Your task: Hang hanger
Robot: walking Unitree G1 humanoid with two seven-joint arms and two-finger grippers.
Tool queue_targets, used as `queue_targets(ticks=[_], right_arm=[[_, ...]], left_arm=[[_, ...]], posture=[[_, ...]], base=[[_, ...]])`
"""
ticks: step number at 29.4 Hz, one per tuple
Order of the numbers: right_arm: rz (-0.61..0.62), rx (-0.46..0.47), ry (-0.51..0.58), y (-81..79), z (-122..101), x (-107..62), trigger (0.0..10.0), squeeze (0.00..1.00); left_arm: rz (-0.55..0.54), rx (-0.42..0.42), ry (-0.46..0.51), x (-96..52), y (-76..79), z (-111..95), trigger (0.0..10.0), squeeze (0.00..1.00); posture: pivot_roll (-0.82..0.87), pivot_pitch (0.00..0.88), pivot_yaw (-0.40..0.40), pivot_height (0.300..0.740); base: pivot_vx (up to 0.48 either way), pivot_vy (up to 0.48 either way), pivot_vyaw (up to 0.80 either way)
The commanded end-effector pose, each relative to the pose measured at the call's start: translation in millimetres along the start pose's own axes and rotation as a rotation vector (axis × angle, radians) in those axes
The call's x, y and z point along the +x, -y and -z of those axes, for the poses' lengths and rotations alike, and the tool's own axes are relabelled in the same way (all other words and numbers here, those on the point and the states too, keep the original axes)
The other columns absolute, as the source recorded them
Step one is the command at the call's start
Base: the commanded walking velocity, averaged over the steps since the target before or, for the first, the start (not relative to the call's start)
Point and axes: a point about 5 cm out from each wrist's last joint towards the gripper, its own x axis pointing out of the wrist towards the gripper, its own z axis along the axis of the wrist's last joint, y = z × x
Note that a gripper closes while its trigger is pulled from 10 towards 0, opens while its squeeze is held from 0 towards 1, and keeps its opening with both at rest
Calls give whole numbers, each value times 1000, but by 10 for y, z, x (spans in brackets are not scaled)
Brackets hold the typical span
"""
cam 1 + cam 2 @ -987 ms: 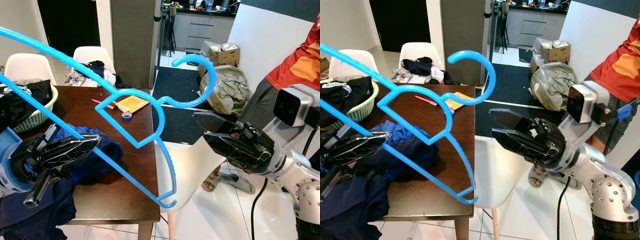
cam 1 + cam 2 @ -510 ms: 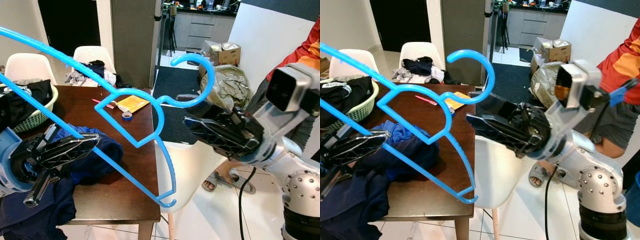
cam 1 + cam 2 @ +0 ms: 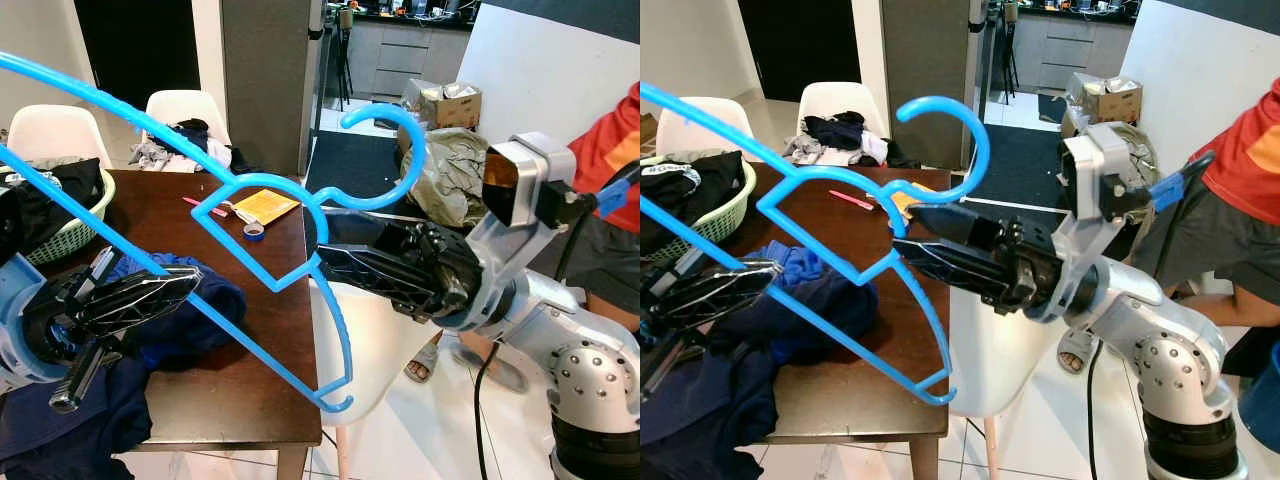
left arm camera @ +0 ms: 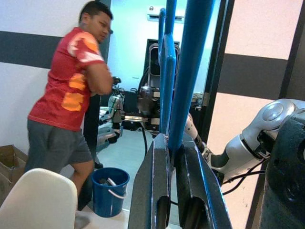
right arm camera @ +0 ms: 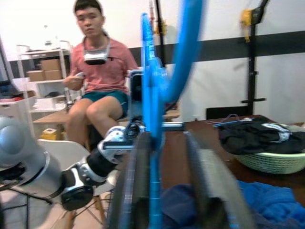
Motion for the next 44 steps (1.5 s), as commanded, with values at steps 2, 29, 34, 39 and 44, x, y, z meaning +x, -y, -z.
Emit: queue_targets(ticks=[2, 29, 34, 39, 44], right_arm=[[-16, 9, -20, -45, 23, 5, 0, 0], [-9, 50, -32, -84, 111, 56, 10000, 0], [-24, 58, -26, -103, 118, 83, 10000, 0], [-41, 67, -26, -130, 136, 101, 10000, 0], [-15, 56, -21, -100, 130, 131, 10000, 0]], left_arm=[[2, 16, -18, 22, -17, -15, 0, 0], [-18, 17, -29, 60, -67, 20, 0, 0], [-17, 17, -30, 65, -69, 24, 0, 0], [-17, 18, -29, 72, -71, 27, 0, 0], [-18, 14, -30, 80, -76, 48, 0, 0]], posture=[[54, 0, -62, 740], [54, 0, -56, 740], [54, 0, -56, 740], [54, 0, -57, 740], [52, 0, -57, 740]], base=[[0, 0, 0], [0, 0, 0], [0, 0, 0], [0, 0, 0], [0, 0, 0]])
